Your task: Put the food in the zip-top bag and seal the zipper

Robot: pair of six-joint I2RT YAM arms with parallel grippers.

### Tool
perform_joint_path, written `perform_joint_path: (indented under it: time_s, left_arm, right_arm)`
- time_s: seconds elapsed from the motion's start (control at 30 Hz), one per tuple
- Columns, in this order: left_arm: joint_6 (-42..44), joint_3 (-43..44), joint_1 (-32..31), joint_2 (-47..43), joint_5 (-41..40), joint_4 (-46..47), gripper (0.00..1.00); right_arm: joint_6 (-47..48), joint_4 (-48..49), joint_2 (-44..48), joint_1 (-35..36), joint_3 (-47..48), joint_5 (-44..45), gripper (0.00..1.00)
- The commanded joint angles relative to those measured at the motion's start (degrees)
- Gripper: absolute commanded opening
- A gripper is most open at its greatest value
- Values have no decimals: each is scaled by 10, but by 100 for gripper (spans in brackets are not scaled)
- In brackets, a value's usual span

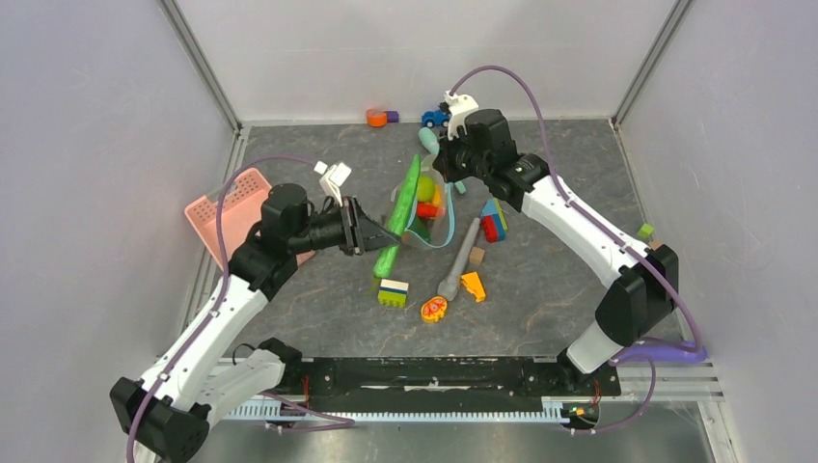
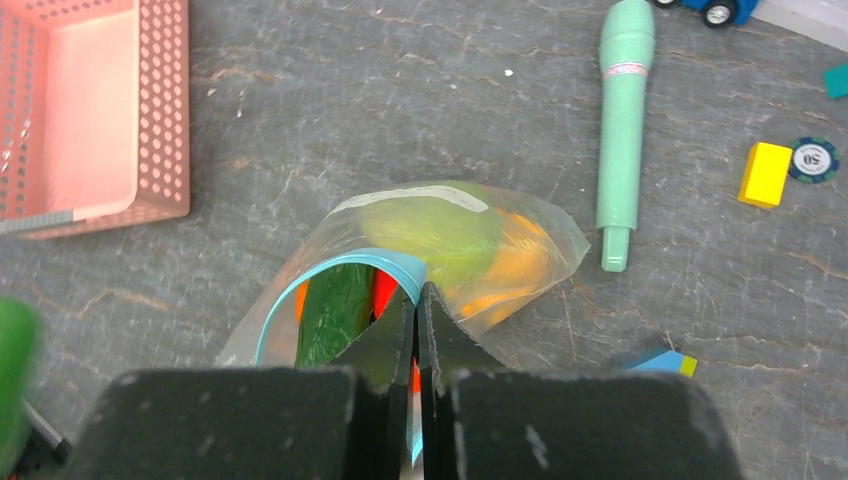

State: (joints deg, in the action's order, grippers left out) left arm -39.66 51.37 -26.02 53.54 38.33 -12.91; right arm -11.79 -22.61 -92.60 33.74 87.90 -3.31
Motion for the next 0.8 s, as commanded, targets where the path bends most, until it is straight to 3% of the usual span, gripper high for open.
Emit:
perform_joint_path:
  time_s: [0.0, 0.23, 0.77]
  left_arm:
    - [-49, 27, -5, -34, 15, -136, 2]
    - [-90, 28, -10, -26, 81, -200, 2]
    - [-135, 17, -30, 25, 0, -135, 2]
  right_arm:
    - [-39, 99, 38, 2, -33, 55, 0]
    - [-46, 130, 46, 35, -51, 127, 0]
    - [-61, 144, 71, 98, -78, 183, 0]
